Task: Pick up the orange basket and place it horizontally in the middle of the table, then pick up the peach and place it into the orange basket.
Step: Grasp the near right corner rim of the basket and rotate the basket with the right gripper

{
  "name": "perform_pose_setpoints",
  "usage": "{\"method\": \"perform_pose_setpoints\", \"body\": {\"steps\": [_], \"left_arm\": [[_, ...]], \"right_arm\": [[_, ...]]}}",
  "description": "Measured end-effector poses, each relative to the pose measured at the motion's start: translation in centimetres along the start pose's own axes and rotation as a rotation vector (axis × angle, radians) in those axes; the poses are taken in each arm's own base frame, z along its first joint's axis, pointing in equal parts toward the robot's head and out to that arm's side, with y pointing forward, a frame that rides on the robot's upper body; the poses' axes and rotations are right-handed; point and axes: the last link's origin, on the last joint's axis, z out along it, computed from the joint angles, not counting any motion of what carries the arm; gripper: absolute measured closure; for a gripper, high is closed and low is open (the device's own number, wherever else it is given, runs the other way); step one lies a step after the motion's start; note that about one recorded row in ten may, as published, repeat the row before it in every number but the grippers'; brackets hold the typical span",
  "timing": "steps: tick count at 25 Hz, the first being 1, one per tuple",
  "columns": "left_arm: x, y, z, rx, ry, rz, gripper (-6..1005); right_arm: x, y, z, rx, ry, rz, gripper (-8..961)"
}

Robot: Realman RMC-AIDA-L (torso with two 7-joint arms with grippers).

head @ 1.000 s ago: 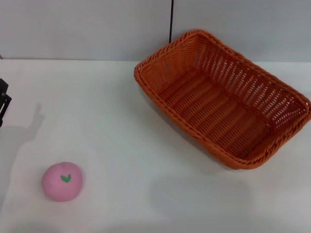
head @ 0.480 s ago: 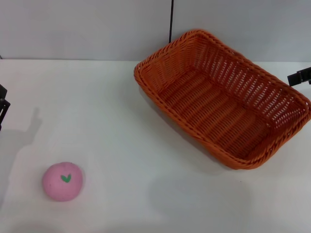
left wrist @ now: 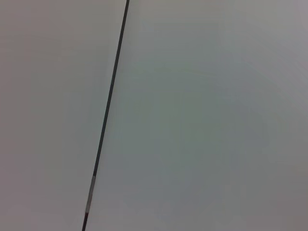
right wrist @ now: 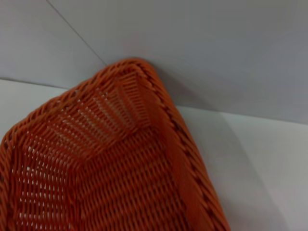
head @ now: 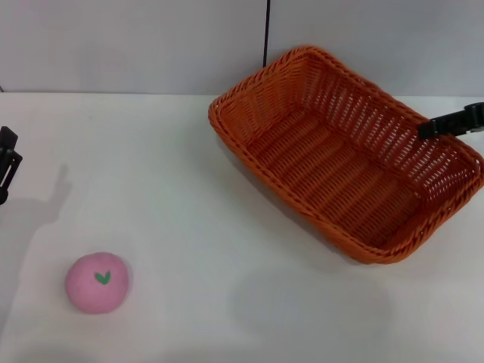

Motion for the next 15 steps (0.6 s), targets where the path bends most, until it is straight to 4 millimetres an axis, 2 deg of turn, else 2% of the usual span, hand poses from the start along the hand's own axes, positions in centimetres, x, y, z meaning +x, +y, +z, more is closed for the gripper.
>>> {"method": "perform_pose_setpoints", "body": {"steps": [15], "left_arm": [[-0.1, 0.1, -0.2, 0.003, -0.004, -0.005, 180]], "right_arm": [[-0.6, 0.4, 3.0, 0.011, -0.052, -0.044, 157]]}}
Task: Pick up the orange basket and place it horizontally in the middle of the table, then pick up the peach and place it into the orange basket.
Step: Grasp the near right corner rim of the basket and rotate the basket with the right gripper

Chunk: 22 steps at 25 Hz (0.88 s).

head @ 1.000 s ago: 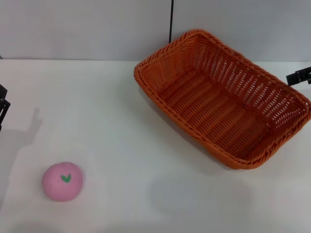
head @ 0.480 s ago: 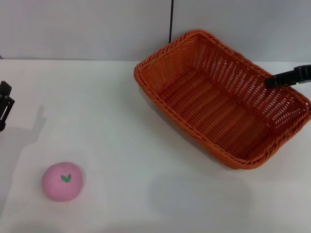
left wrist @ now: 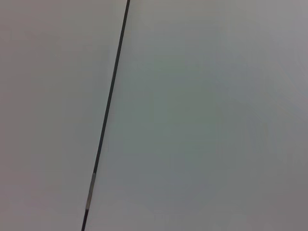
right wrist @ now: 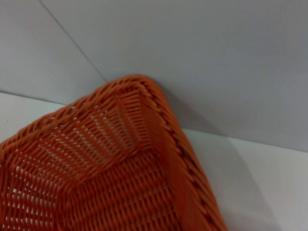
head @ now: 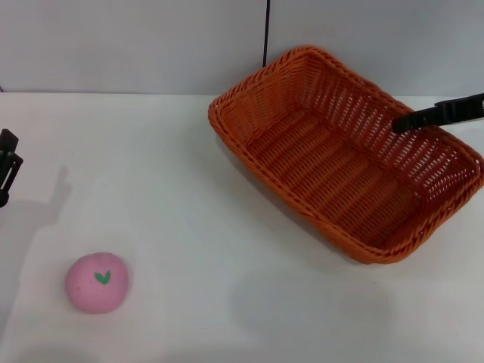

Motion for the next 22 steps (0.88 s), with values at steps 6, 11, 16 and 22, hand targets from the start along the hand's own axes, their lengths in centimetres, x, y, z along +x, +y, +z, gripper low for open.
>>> {"method": "perform_pose_setpoints", "body": {"steps": [6, 11, 16, 22], "left_arm": [[0.0, 0.3, 0.1, -0.008, 0.000, -0.006, 181], [0.0, 0.3, 0.1, -0.009, 0.000, -0.006, 181], [0.0, 0.3, 0.1, -0.011, -0.001, -0.006, 182], [-0.1, 0.4, 0.2, -0.015, -0.003, -0.007, 182]], "right_arm": [[0.0, 0.3, 1.2, 0.008, -0.012, -0.011, 157], [0.2, 0.3, 1.8, 0.013, -0.015, -0.025, 159], [0.1, 0.6, 2.0, 0.002, -0.014, -0.043, 226], [0.2, 0.6, 2.0, -0.001, -0.020, -0.039, 383]]}}
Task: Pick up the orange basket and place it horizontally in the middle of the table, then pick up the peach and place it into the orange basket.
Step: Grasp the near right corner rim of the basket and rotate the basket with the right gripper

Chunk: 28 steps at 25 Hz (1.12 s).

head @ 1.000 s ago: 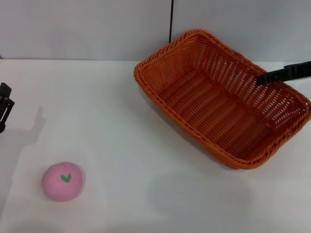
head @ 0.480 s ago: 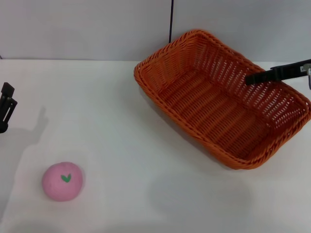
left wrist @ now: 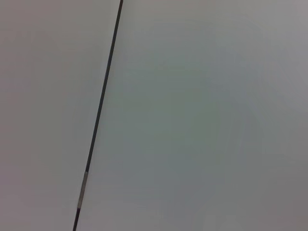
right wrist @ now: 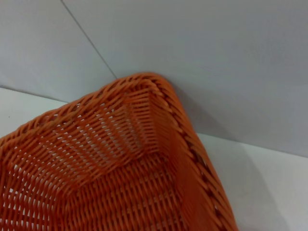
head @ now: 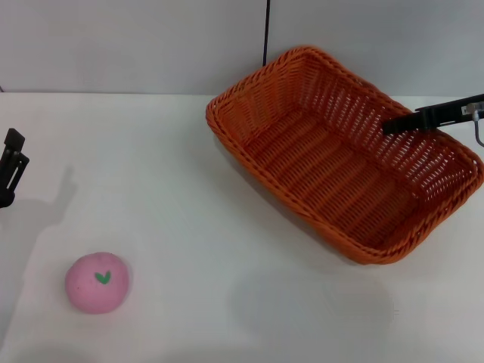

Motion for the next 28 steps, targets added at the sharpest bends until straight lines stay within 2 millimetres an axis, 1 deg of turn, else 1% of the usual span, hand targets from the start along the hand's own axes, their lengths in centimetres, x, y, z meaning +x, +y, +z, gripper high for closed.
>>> {"method": "perform_pose_setpoints", "body": {"steps": [6, 9, 11, 12, 14, 15, 17, 18, 19, 20, 21, 22, 23, 25, 27, 28], "left_arm": [[0.0, 0.0, 0.0, 0.000, 0.000, 0.000, 183], [0.0, -0.1, 0.0, 0.000, 0.000, 0.001, 183], [0.0, -0.1, 0.0, 0.000, 0.000, 0.002, 183], [0.0, -0.1, -0.1, 0.001, -0.001, 0.002, 183], [0.0, -0.2, -0.1, 0.002, -0.001, 0.003, 184], [0.0, -0.2, -0.1, 0.002, -0.001, 0.003, 184], [0.0, -0.2, -0.2, 0.004, -0.003, 0.004, 184], [0.0, -0.2, -0.2, 0.004, -0.003, 0.004, 184], [0.0, -0.3, -0.2, 0.004, -0.004, 0.006, 184], [0.0, -0.3, -0.2, 0.004, -0.004, 0.006, 184], [0.0, -0.3, -0.2, 0.004, -0.004, 0.007, 184], [0.0, -0.3, -0.2, 0.005, -0.005, 0.008, 184], [0.0, -0.3, -0.2, 0.005, -0.005, 0.008, 185], [0.0, -0.4, -0.2, 0.004, -0.006, 0.009, 185], [0.1, -0.4, -0.2, 0.004, -0.006, 0.011, 185], [0.1, -0.4, -0.2, 0.004, -0.006, 0.011, 185]], "right_arm": [[0.1, 0.0, -0.1, -0.005, -0.011, -0.011, 503], [0.0, 0.3, -0.2, -0.027, -0.030, -0.049, 564], [0.0, 0.5, -0.3, -0.039, -0.030, -0.079, 769], [0.0, 1.1, -0.5, -0.065, -0.024, -0.149, 772], [0.2, 1.8, -0.7, -0.088, -0.006, -0.226, 777], [0.2, 1.8, -0.7, -0.088, -0.006, -0.226, 780], [0.3, 2.5, -0.9, -0.093, 0.020, -0.316, 786], [0.3, 2.5, -0.9, -0.093, 0.020, -0.316, 788], [0.4, 3.0, -1.3, -0.098, 0.035, -0.376, 789], [0.4, 3.0, -1.3, -0.098, 0.035, -0.376, 791], [0.3, 3.3, -1.6, -0.099, 0.036, -0.405, 792], [0.1, 3.6, -2.3, -0.098, 0.032, -0.457, 794], [0.1, 3.6, -2.3, -0.098, 0.032, -0.457, 792], [0.0, 3.9, -2.9, -0.100, 0.025, -0.509, 789], [0.0, 4.3, -4.0, -0.093, 0.002, -0.607, 785], [0.0, 4.3, -4.0, -0.093, 0.002, -0.607, 784]]}}
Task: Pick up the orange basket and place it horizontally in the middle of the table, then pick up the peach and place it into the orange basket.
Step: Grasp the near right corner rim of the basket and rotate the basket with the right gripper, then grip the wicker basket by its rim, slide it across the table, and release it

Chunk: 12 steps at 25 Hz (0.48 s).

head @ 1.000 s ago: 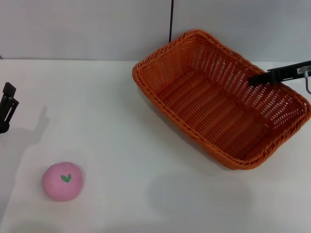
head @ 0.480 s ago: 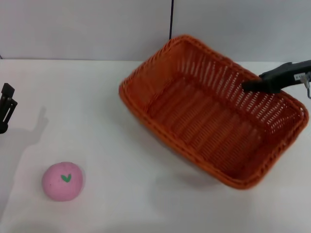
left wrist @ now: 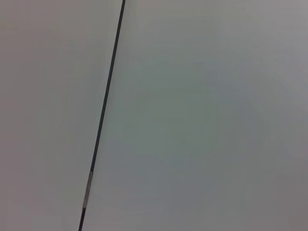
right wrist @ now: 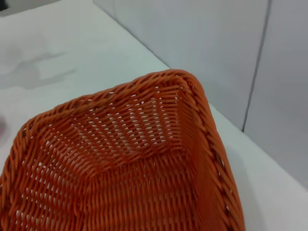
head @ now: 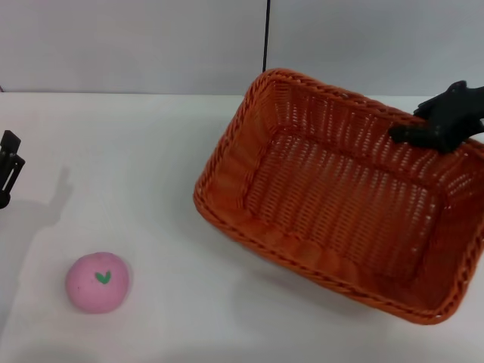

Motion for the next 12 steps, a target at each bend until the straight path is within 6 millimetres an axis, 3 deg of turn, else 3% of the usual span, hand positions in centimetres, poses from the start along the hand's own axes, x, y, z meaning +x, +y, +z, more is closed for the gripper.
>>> {"method": "perform_pose_setpoints", "body": {"steps": [6, 12], "left_arm": [[0.1, 0.0, -0.1, -0.001, 0.002, 0.009, 186], [0.1, -0.1, -0.7, 0.000, 0.007, 0.006, 186]], "right_arm": [[-0.3, 1.3, -1.4, 0.001, -0.137, -0.320, 773], [-0.5, 1.1, -1.8, 0.012, -0.160, -0.440, 763]]}}
